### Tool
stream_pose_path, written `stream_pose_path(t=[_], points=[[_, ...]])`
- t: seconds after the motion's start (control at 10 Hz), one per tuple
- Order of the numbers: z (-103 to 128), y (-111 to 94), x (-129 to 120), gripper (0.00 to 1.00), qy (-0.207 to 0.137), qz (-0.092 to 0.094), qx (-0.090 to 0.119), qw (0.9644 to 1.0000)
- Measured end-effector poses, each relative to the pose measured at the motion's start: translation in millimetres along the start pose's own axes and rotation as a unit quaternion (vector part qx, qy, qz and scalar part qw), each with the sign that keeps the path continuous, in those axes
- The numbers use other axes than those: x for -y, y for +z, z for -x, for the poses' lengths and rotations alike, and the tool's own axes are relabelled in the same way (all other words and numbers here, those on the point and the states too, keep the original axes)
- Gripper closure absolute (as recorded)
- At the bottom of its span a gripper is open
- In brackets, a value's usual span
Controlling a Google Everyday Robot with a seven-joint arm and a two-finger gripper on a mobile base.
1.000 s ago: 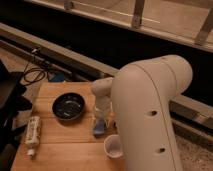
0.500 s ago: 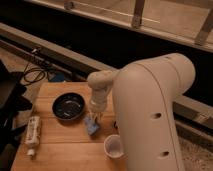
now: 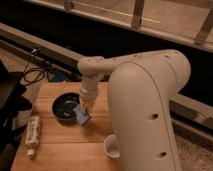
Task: Place the white sponge in the ceramic bowl
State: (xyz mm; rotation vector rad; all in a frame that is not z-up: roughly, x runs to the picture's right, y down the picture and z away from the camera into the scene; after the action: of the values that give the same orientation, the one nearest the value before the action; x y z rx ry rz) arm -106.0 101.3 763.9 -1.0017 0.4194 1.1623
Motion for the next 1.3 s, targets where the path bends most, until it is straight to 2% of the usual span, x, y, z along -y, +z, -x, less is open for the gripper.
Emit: stream_pose_path(t=[0.1,0.3,0.5,0.7,0.8,1.0,1.2,1.3], points=[[11.1,-10.2,-2.3,0.95,-0.01,0.007,-0.001,0.9999],[24.0,-16.2,-7.9,0.95,-0.025,0.013,-0.002,0.9996],[43.0,-32.2,-25.2,0.95,-0.043,0.018,0.0,0.9989],[60.8,-33.1,-44.0,0.95,-0.06,0.021,-0.001,0.998],[64.5,-32.0,-42.4,0.93,-0.061,0.022,0.0,0.9979],[62.4,-28.5,-42.8,0.79,-0.06,0.021,-0.004,0.9979],[64.6,-29.7,-47.5,0.57,-0.062,0.021,-0.001,0.9979],[65.0,-29.6,-45.3,0.5,-0.061,0.021,-0.001,0.9979]])
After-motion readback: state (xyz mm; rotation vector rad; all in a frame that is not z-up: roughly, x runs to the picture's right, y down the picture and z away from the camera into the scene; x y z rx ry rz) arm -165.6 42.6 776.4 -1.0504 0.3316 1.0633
